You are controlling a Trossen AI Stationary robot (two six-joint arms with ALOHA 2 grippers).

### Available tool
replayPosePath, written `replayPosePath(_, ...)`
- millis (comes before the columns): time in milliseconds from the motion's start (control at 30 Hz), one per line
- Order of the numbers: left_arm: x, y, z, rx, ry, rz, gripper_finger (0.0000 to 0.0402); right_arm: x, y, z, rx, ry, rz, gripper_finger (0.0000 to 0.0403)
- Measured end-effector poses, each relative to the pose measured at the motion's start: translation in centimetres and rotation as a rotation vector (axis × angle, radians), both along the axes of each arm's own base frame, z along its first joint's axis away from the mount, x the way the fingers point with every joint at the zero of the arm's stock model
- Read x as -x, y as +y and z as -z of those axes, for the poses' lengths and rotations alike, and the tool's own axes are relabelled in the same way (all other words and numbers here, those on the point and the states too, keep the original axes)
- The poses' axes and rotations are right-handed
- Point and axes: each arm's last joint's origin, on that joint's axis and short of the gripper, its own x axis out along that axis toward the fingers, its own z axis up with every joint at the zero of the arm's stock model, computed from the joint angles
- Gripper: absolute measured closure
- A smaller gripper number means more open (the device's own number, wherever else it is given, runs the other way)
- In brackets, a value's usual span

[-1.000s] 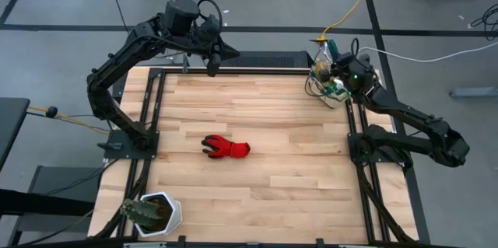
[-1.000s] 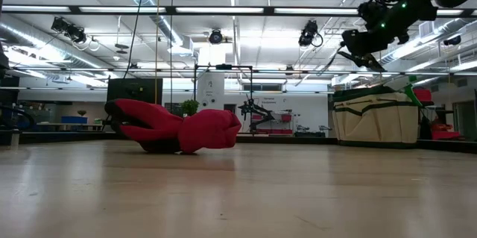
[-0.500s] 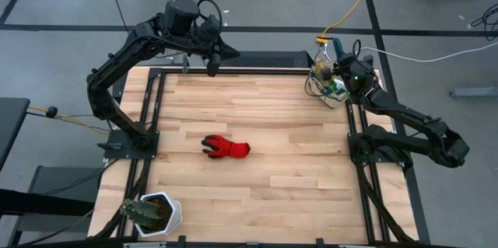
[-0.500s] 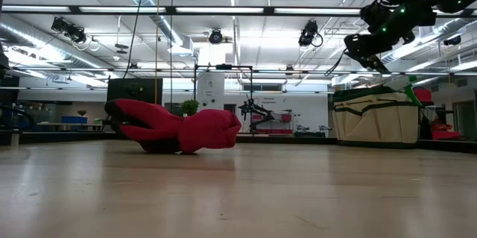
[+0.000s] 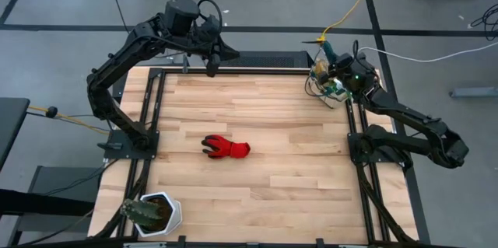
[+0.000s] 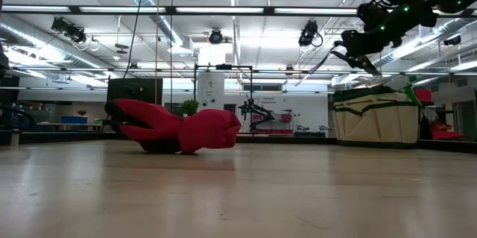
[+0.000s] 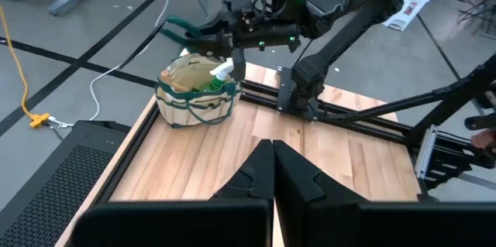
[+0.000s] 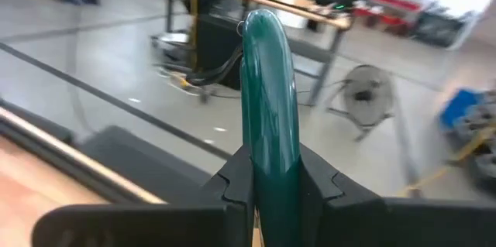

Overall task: Pick & Place Garden tools in Gardening bag
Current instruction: Put the green shear scissors into the gardening bag

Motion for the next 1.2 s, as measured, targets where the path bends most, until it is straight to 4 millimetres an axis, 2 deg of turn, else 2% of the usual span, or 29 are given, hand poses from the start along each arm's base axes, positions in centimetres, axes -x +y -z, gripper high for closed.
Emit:
replayPosePath(167, 0.0, 0.0, 0.0, 0.004, -0.003, 0.012, 0.04, 0.1, -0.1, 0.1, -0.047, -0.085, -0.042, 0.035)
replayPosePath(933, 0.0, 0.0, 0.0, 0.003, -0.003, 0.014, 0.04, -1.4, -1.7, 2.9, -0.162, 0.05, -0.092, 0.035)
replayPosePath(1200, 0.0, -0.1, 0.0, 0.003, -0.003, 0.014, 0.04, -1.3, -1.6, 3.2, -0.192, 0.053, -0.083, 0.0306)
